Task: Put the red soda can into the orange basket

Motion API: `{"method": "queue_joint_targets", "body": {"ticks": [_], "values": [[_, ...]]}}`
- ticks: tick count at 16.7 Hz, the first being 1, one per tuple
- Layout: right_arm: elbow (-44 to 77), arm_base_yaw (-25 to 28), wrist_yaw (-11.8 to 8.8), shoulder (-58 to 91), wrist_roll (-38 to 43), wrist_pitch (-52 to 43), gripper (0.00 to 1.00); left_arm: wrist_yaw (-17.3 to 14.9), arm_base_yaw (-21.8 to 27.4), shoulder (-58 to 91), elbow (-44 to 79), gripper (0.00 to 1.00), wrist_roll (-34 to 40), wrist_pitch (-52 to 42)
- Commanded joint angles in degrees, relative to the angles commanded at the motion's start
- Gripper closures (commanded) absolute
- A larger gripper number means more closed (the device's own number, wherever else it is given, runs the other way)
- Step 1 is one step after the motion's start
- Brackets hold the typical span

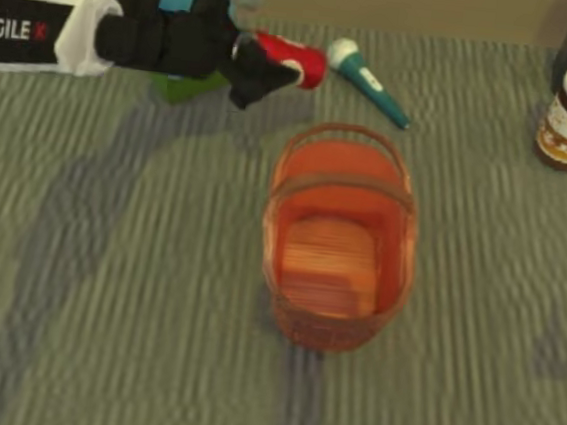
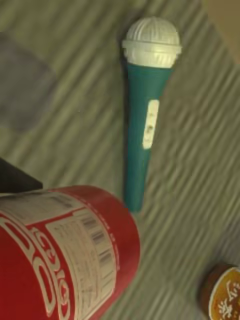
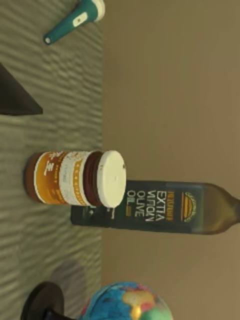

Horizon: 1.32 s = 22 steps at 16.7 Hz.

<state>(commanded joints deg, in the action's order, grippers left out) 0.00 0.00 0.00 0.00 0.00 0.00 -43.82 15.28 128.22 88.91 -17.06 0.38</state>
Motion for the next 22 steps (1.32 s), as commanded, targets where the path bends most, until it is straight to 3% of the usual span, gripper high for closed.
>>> {"method": "queue_joint_targets", "body": {"ticks": [5, 9, 12, 18, 22], "values": [[0.00, 0.00, 0.00, 0.00, 0.00, 0.00, 0.00, -16.97, 2.16, -5.20, -9.71, 1.00, 8.99, 26.59], [0.00, 0.00, 0.00, 0.00, 0.00, 0.00, 0.00, -26.17, 3.27, -8.87, -14.56, 1.00, 13.40, 39.16], [0.00, 0.00, 0.00, 0.00, 0.00, 0.00, 0.00, -28.66, 3.56, -10.15, -15.89, 1.00, 14.51, 42.25], [0.00, 0.00, 0.00, 0.00, 0.00, 0.00, 0.00, -28.64, 3.18, -9.00, -15.84, 1.00, 14.39, 43.09], [0.00, 0.00, 0.00, 0.00, 0.00, 0.00, 0.00, -28.96, 2.83, -2.53, -17.65, 1.00, 14.54, 51.99]]}}
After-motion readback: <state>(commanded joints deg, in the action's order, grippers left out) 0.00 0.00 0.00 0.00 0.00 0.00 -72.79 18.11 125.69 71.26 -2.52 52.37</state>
